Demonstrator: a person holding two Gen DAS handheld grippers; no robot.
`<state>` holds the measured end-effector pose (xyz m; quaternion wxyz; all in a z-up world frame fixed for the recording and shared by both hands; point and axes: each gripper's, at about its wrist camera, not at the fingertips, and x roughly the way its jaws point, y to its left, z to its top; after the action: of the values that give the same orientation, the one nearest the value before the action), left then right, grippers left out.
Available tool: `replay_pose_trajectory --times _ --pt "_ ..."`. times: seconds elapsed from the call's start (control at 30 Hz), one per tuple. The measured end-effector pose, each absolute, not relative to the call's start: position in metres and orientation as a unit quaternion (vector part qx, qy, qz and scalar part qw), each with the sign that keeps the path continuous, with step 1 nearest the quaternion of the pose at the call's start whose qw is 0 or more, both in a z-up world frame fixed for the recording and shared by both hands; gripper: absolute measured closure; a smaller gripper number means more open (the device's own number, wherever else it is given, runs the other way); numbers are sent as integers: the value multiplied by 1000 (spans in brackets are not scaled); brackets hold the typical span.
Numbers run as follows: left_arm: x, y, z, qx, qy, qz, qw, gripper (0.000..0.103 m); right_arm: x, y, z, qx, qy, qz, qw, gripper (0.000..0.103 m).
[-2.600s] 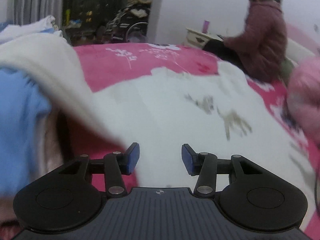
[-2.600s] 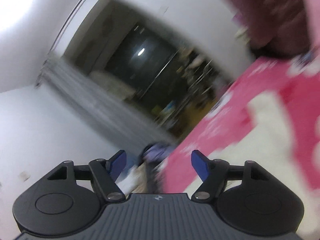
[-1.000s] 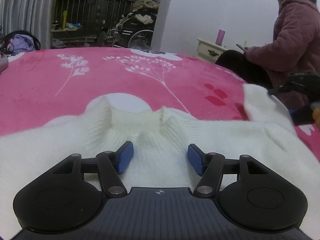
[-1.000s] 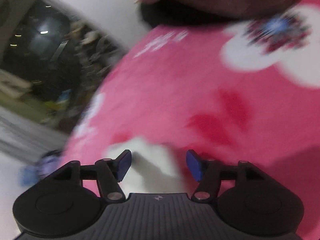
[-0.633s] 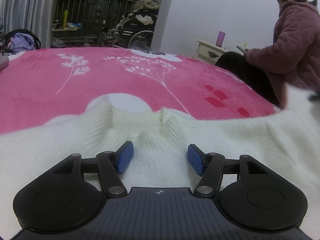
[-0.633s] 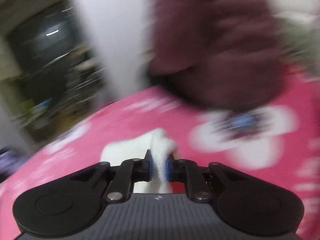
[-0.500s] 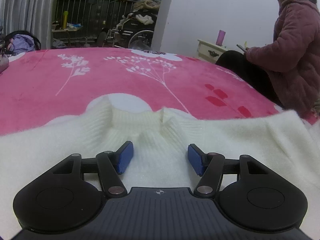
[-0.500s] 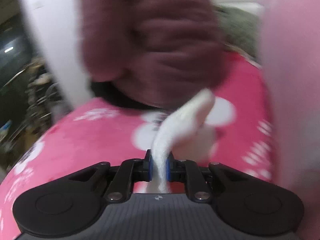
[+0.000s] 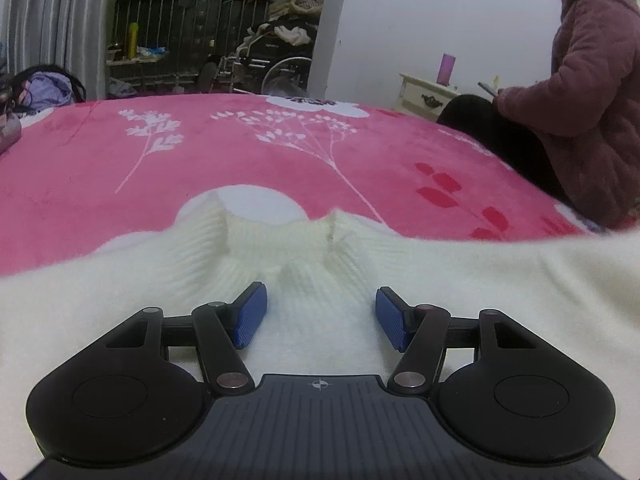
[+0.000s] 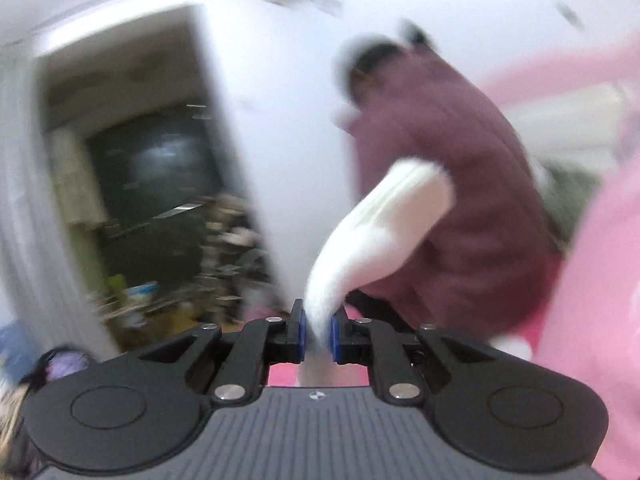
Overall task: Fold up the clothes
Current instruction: 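Carry the cuff across the sweater body and open the right gripper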
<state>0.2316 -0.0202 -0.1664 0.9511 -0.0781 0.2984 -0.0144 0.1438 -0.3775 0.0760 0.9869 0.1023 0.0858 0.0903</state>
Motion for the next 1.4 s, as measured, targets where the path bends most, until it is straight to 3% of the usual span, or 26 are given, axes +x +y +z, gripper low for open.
replay_pose_trajectory --times 0.1,0.17,0.27,0.33,0.4,0.53,0.63,0.7,0.77,0.83,1.03,1.23,1.4 --pt "233 -25 -165 -62 304 -8 951 42 101 -340 81 -25 84 216 973 87" --pt "234 -28 -164 -54 308 -5 950 42 83 -306 66 -126 140 314 931 86" --pt "235 -26 -158 -58 316 0 947 42 47 -252 22 -305 238 405 828 68" --pt "233 -21 -150 -75 324 6 943 42 12 -231 -15 -424 268 425 754 67" --pt "227 -12 -142 -105 331 3 938 41 -13 -228 -36 -459 296 427 721 66" --pt "202 -3 -124 -131 346 -45 928 41 -29 -258 -35 -335 377 419 756 65" --pt "173 -5 -113 -137 366 -124 912 40 -37 -301 -20 -112 448 422 780 63" --pt "155 -11 -111 -140 392 -184 890 37 -49 -327 -16 24 470 415 779 58" --pt "135 -22 -116 -128 422 -223 870 36 -66 -350 -14 137 477 398 772 43" --pt "115 -32 -121 -112 445 -245 854 36 -84 -365 -18 191 464 365 784 43" --pt "69 -50 -133 -62 472 -251 843 36 -80 -394 -50 240 450 204 835 43" --pt "49 -49 -132 -61 495 -250 830 36 -65 -398 -103 190 479 94 852 47" --pt "25 -43 -138 -71 495 -248 830 40 -71 -395 -126 143 497 58 854 63"
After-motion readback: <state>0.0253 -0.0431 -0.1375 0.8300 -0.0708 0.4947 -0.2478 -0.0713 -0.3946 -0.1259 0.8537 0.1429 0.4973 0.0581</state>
